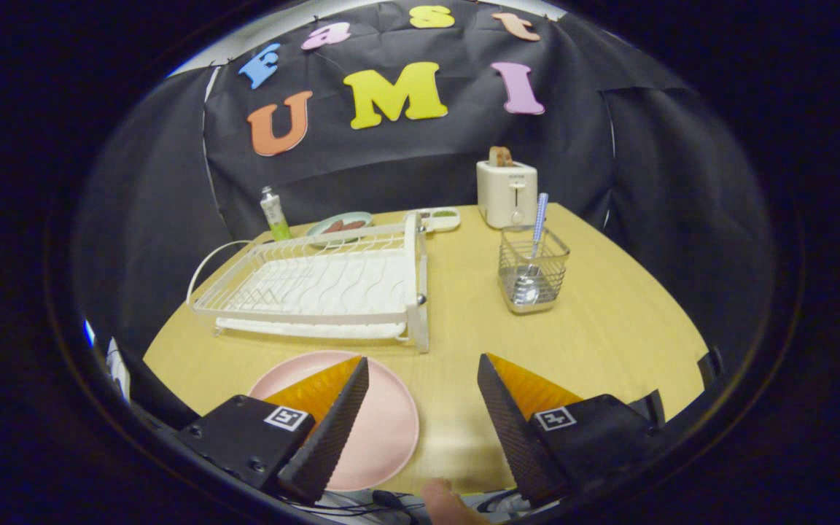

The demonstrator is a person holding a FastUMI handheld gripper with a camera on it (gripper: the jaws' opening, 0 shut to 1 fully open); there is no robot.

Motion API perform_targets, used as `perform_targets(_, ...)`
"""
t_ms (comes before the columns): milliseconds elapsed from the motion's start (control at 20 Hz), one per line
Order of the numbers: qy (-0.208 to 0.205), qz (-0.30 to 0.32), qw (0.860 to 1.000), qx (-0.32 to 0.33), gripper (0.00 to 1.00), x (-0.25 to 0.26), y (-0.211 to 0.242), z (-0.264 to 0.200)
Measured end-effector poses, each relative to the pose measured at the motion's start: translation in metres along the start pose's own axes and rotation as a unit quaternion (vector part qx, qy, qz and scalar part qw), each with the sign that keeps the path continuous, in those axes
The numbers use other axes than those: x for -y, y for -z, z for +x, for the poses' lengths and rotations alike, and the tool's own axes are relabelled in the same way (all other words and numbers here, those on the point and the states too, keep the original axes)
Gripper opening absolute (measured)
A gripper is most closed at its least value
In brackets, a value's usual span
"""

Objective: Take the plate from the dish rack, then take the spoon from the basket and place it into the plate.

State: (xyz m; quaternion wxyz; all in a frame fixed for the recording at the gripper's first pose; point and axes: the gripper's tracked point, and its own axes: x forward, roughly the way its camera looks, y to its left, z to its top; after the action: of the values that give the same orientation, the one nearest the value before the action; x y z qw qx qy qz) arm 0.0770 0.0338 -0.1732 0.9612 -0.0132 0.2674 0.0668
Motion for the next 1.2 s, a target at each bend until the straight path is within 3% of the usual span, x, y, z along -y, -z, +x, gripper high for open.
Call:
perform_targets(300,0.031,0.011,0.995,0.094,0.99,0.058,-0.059,0.000)
perform_targets(600,0.067,-0.004,0.989,0.130,1.00,0.111,-0.114,0.056)
perform_targets(900,0.051,0.021,0.994,0.095,1.00,0.134,-0.143,0.135)
perform_targets(1200,0.081,0.088,0.992,0.050,0.97,0.153,-0.162,0.187)
